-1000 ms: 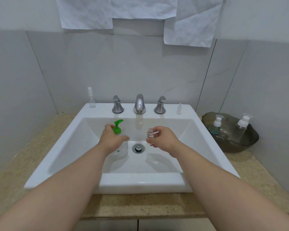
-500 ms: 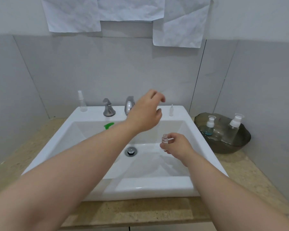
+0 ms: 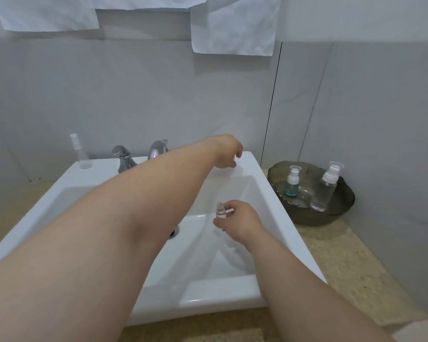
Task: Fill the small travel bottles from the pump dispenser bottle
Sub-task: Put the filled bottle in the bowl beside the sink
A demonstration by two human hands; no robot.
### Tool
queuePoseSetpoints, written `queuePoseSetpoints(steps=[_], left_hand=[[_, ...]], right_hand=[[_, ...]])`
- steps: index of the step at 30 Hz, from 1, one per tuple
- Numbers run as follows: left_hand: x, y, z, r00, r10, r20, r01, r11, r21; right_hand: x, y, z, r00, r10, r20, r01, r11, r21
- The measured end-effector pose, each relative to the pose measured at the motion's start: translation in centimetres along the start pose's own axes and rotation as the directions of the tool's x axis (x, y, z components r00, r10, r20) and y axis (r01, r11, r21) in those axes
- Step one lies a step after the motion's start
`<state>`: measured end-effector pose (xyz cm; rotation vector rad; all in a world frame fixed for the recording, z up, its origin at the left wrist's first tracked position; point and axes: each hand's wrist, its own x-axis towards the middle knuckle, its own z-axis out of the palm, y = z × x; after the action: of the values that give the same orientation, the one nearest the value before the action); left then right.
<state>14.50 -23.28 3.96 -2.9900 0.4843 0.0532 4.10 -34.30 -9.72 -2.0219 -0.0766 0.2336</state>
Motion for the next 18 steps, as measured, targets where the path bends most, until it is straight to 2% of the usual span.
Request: queuePoseSetpoints(steps=[3,5,8,12,14,18], left_hand=[[0.4,0.4,0.7,0.999,-0.029,-0.019,0.029,1.000,0.003],[0.3,0.4,0.5,0.996,-0.044,-0.084,0.039,0.998,-0.057],[-1.5,0.4,-1.1,0.972,-0.112,-0.208,0.053,0.962,-0.269],[-8.2,0.6,-2.7,0.930,-0.224,-0.290,0.024,0.828,-0.561],[-11.8,0.7,-1.4,0.943,-0.239,-0.233,0.029,0.754,-0.656],[-15.9,1.0,4.4,0.967,-0.241,-0.078,0.107,0.669,-0.736]], right_hand=[[0.2,0.0,-0.3,1.000,0.010,-0.005,-0.009,1.000,0.015],[0.4,0.2,-0.4,1.000,0.013,-0.011,-0.013,1.000,0.019],[0.6,0.3,-0.3,1.000,0.017,-0.018,-0.017,0.999,0.030],[0.3,-0.1,-0.1,1.000,0.011,-0.023,-0.011,1.000,0.026],[0.1,-0.3,-0.3,1.000,0.012,-0.022,-0.011,1.000,0.025],[-0.6,-0.7,-0.7,1.000,0.005,-0.021,-0.005,0.999,-0.032]])
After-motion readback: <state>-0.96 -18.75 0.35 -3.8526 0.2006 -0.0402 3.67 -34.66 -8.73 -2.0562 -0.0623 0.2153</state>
